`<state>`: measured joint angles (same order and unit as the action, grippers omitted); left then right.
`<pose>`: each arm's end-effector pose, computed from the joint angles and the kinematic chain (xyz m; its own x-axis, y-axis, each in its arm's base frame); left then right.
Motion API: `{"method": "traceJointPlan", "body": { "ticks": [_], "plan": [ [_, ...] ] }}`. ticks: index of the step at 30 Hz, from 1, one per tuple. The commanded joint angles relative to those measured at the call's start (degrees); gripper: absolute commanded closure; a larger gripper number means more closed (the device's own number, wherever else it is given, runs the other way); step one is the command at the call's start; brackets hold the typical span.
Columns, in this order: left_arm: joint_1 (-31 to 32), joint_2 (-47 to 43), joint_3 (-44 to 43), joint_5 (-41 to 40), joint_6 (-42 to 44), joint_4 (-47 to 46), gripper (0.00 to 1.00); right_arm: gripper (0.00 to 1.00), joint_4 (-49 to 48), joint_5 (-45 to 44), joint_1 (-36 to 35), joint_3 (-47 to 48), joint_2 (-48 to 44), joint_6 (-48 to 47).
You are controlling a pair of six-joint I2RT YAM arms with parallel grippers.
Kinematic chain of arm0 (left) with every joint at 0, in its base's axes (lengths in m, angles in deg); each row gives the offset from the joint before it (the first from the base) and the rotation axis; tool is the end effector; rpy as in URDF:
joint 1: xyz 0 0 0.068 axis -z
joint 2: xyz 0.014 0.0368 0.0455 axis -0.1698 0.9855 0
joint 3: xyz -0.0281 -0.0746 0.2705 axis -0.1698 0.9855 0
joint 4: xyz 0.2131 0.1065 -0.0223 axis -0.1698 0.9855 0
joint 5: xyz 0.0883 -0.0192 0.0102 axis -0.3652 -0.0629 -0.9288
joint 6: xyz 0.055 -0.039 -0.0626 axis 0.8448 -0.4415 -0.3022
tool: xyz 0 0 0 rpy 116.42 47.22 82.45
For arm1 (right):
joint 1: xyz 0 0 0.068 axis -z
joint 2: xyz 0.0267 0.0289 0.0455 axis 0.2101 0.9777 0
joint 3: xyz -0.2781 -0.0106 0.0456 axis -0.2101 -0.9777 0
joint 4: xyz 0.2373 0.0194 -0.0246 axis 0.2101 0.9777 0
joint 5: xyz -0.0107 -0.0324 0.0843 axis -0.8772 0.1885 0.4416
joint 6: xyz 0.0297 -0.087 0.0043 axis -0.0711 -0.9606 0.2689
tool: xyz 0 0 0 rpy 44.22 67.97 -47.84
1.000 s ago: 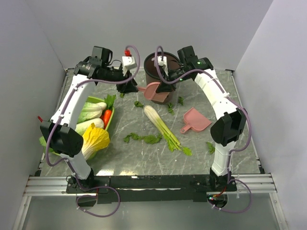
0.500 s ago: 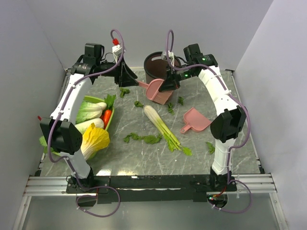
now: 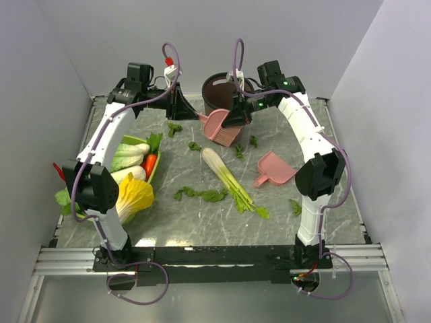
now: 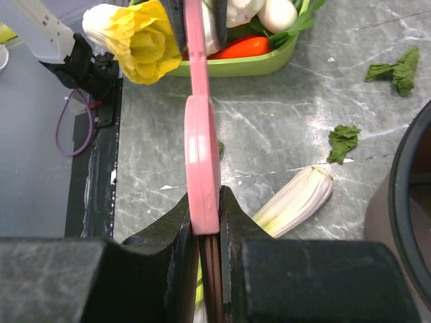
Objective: Sweep away the paper scraps from the table
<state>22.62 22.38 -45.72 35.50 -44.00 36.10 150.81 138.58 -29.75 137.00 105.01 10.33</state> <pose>0.3603 -0.1622 0.3916 -0.4211 0.1466 -0.8951 0.9054 0.1263 -0.4053 0.3602 0.1936 0.3738 -0.2556 -0.3356 -0.9066 -0.9652 0.0357 0.2589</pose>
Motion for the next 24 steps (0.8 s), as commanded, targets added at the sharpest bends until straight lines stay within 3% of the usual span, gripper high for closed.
{"method": "traceJointPlan", "body": {
  "ticks": [1, 3, 4, 7, 9, 11, 13, 16, 24],
  "plan": [
    [0.25, 0.34, -1.61, 2.98, -0.65, -2.12, 0.85, 1.00, -3.52, 1.22, -0.30, 1.05, 0.53, 1.99],
    [0.25, 0.43, -1.43, 2.89, -0.12, -1.68, 0.93, 0.96, -4.93, 0.26, -0.21, 0.17, 0.27, 4.18],
    [0.25, 0.34, -1.34, 2.63, 0.32, -1.33, 0.95, 0.75, -5.63, -0.53, -0.13, -0.09, 0.01, 5.58],
    [0.17, -0.01, -1.52, 1.14, 3.12, 1.21, 0.99, 0.47, -8.70, -7.55, 0.22, -1.84, -2.10, 7.96],
    [-0.10, -0.36, -1.87, 0.35, 6.01, 4.27, 0.99, 0.41, -16.85, -11.25, 1.80, -9.29, -7.62, 10.15],
    [-0.53, -1.15, -1.35, -1.50, 8.13, 6.13, 0.99, 0.33, -30.33, -14.68, 3.56, -23.51, -16.58, 13.76],
    [-0.62, -2.03, -0.47, -3.69, 11.65, 9.12, 0.99, 0.22, -36.29, -20.98, 4.71, -35.18, -24.56, 13.08],
    [-0.62, -3.26, 0.76, -6.41, 15.34, 12.11, 0.99, 0.17, -36.85, -27.59, 4.88, -42.95, -30.21, 9.04],
    [-0.54, -5.99, 4.98, -14.94, 20.09, 13.96, 0.99, 0.19, -33.33, -36.03, 5.32, -57.74, -35.86, 6.39]
  ]
}}
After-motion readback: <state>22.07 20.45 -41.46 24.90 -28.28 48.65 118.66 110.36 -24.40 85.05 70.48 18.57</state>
